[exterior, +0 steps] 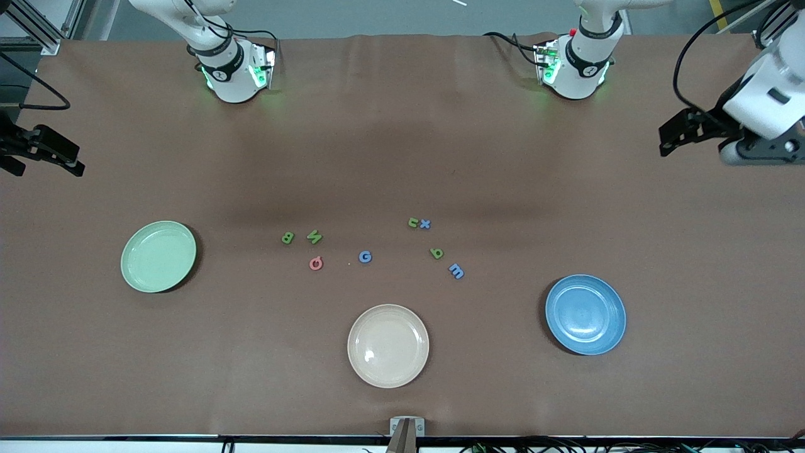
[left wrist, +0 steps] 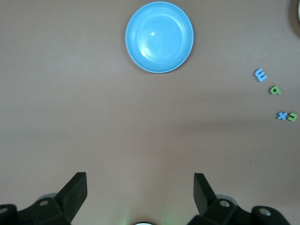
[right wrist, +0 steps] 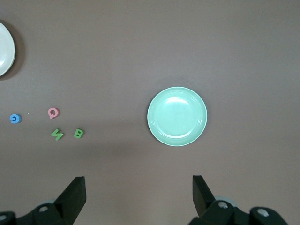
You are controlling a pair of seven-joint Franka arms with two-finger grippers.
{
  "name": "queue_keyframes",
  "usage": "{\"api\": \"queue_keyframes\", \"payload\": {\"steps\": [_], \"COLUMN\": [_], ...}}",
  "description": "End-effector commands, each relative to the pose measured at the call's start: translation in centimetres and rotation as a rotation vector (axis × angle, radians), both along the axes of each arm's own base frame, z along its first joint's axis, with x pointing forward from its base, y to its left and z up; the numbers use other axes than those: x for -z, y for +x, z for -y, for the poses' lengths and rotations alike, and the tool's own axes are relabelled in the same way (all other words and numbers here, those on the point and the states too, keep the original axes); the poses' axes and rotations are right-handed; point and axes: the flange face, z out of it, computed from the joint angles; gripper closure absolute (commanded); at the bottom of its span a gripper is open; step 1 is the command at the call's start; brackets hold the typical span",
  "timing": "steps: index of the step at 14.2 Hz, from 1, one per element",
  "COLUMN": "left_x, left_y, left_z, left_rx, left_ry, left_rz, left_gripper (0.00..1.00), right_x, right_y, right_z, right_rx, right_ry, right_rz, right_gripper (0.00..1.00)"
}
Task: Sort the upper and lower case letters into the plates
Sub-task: 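Move the right gripper toward the letters while the left gripper follows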
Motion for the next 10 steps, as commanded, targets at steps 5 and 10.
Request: {"api": "queue_keyframes", "payload": {"steps": [5,10], "left_x": [15.7,26.7], "left_y": [9.3,10.7], "left_z": [13.8,20.4], "left_rx": [0.020,-0.159], "left_ry": [-0.130,-0.162], "left_rz": [0.023,0.027], "left_gripper": [0.00,0.00], "right_x": [5.4,16.7], "right_y": [4.6,5.7], "right_z": [-10.7,-24.2], "right_rx": [-0.046,0.026], "right_ry": [0.014,0.073], "right_rz": [-0.034,-0.069], "right_gripper": [0.00,0.00]}}
